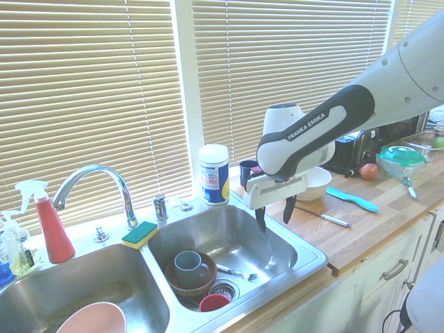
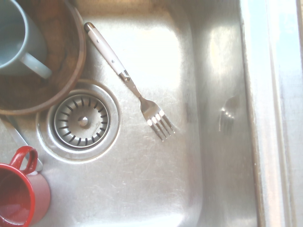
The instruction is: Put the knife into the sink
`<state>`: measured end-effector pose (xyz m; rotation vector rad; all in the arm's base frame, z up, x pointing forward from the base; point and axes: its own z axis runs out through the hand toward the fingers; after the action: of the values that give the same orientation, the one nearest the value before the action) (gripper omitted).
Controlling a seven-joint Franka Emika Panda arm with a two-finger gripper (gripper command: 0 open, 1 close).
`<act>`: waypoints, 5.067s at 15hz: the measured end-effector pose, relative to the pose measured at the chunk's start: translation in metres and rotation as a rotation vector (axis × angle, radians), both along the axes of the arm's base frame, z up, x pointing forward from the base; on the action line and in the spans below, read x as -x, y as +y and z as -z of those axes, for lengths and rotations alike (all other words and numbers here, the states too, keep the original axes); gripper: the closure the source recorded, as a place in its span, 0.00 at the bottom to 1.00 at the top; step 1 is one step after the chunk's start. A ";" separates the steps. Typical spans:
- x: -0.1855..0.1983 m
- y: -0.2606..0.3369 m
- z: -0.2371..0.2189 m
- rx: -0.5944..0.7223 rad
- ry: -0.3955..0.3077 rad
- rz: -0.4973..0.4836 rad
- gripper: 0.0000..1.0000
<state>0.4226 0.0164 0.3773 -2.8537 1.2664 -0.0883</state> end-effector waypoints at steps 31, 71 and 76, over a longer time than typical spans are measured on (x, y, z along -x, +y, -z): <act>0.054 -0.235 0.036 0.046 0.019 -0.041 1.00; -0.028 0.016 0.010 0.044 -0.087 -0.075 1.00; -0.064 0.089 0.037 0.030 -0.100 -0.018 1.00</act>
<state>0.4869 0.1052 0.3400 -2.8445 1.2313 -0.2491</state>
